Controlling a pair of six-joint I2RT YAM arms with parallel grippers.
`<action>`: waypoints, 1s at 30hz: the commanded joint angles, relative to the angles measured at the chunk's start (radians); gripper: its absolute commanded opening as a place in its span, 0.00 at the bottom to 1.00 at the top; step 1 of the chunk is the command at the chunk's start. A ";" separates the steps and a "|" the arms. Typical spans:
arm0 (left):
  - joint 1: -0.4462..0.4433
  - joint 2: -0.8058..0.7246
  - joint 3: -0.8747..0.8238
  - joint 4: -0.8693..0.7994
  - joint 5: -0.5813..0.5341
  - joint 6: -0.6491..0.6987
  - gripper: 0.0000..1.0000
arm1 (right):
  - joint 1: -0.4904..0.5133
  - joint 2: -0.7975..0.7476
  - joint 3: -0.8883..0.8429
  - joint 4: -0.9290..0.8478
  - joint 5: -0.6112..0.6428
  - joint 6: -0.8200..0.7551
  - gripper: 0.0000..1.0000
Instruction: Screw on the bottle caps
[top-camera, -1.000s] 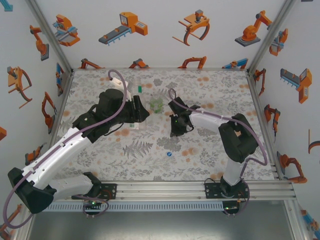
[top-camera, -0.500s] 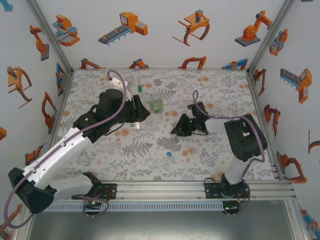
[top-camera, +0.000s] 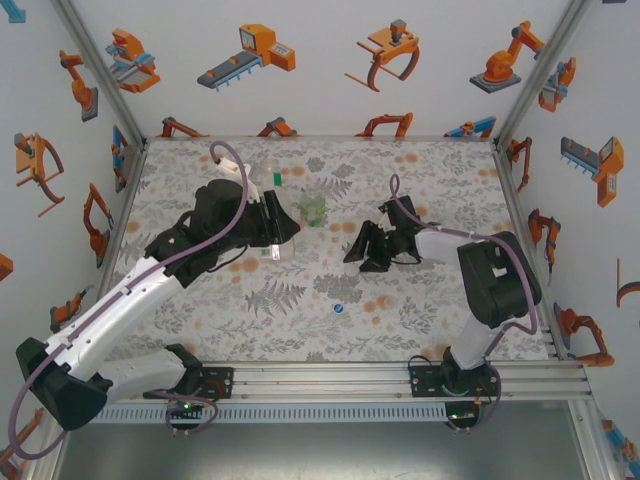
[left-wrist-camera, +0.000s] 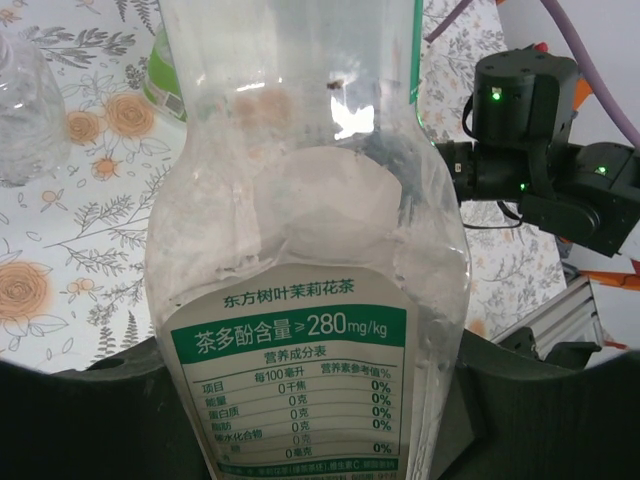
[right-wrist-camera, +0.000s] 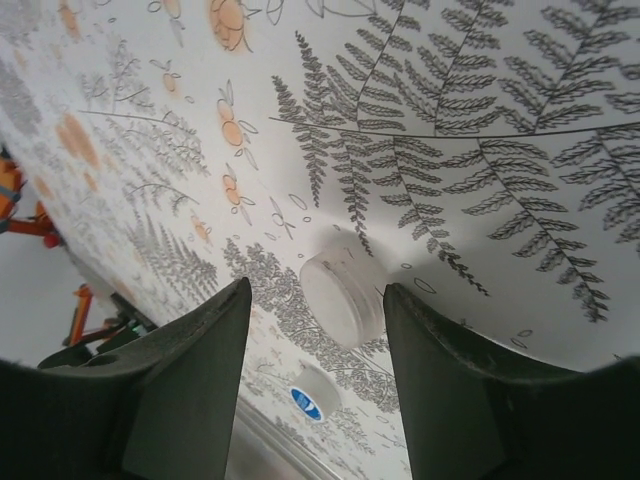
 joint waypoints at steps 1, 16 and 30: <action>0.004 -0.027 -0.006 0.016 0.040 -0.018 0.00 | 0.040 0.017 0.060 -0.198 0.170 -0.086 0.54; 0.007 0.001 0.031 -0.040 0.053 0.039 0.00 | 0.253 0.084 0.299 -0.401 0.561 -0.233 0.54; 0.013 -0.059 -0.028 0.055 -0.005 0.023 0.00 | 0.330 0.089 0.248 -0.373 0.626 -0.275 0.49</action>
